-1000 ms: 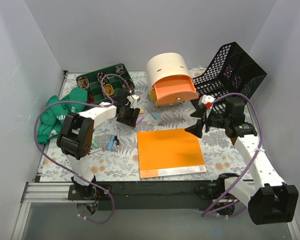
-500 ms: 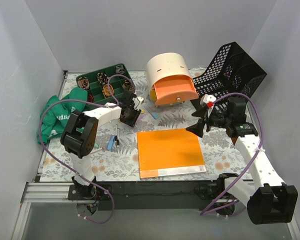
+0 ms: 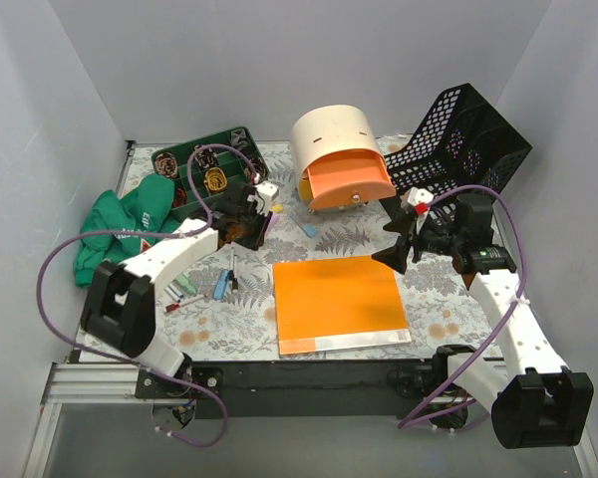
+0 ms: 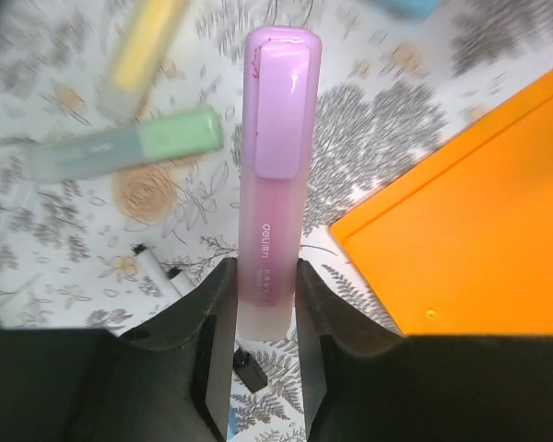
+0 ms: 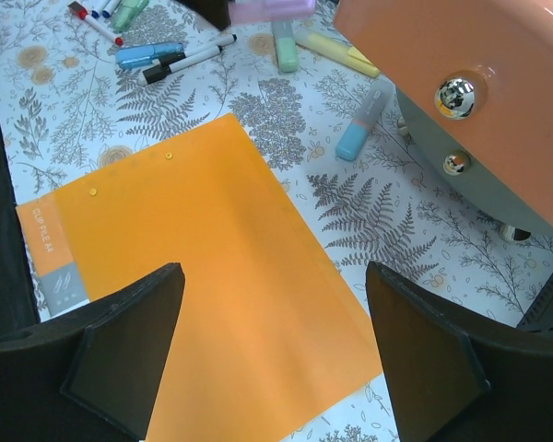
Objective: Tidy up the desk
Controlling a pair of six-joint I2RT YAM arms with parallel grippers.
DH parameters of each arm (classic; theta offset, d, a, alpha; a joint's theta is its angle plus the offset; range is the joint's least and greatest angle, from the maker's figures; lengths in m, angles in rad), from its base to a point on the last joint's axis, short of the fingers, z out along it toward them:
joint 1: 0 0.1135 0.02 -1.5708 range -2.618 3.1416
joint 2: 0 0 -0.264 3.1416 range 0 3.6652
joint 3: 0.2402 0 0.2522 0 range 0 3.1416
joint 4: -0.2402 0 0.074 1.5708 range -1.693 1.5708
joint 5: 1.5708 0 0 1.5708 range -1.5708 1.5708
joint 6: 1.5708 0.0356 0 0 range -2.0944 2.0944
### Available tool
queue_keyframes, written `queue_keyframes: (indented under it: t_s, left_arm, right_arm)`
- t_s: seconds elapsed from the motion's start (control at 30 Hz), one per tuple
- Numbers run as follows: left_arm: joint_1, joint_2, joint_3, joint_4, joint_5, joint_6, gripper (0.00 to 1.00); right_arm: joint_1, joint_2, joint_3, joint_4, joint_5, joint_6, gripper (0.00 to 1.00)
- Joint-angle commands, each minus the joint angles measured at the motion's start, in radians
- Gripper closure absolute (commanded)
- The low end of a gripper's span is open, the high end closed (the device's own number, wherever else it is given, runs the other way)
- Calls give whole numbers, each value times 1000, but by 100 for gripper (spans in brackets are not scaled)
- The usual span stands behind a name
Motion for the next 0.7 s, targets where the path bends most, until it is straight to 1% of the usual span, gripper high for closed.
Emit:
queue_keyframes:
  t_s: [0.0, 0.07, 0.1, 0.17, 0.2, 0.23, 0.27, 0.3, 0.33, 0.37, 0.4, 0.47, 0.5, 0.53, 0.67]
  left_arm:
    - [-5, -216, 20, 35, 53, 33, 100]
    - [-5, -267, 55, 34, 61, 47, 100]
    - [-6, -276, 101, 31, 67, 49, 100]
    - [-6, -287, 167, 31, 111, 55, 100]
    - [-6, -284, 236, 35, 129, 59, 100]
    - [-5, -278, 273, 35, 178, 62, 100]
    - [-5, -252, 310, 37, 198, 72, 100]
    - [-6, -235, 389, 35, 234, 79, 100]
    - [-6, -218, 423, 37, 266, 87, 100]
    - [-5, -192, 462, 35, 322, 98, 100]
    - [-6, -145, 524, 34, 344, 107, 100]
    - [-8, -88, 586, 31, 399, 116, 100]
    - [-9, -31, 610, 29, 412, 121, 100]
    - [-14, -6, 659, 27, 423, 124, 100]
    - [-40, 104, 756, 27, 438, 135, 100]
  right_arm:
    - [-8, -20, -7, 13, -34, 1, 11]
    - [-9, -21, -7, 12, -32, -1, 11]
    - [-9, -21, -7, 13, -32, -1, 11]
    - [-11, -23, -9, 12, -29, -2, 11]
    - [-11, -24, -9, 13, -28, -4, 11]
    - [-11, -27, -9, 12, -28, -5, 11]
    - [-12, -28, -9, 13, -28, -5, 11]
    - [-14, -29, -10, 13, -28, -5, 11]
    - [-14, -29, -9, 12, -29, -5, 11]
    - [-14, -31, -9, 13, -29, -5, 11]
    - [-15, -31, -9, 13, -31, -5, 11]
    - [-14, -32, -10, 13, -31, -4, 11]
    - [-17, -34, -9, 12, -32, -5, 11]
    - [-17, -37, -10, 13, -31, -5, 11]
    - [-19, -40, -9, 13, -31, -7, 11]
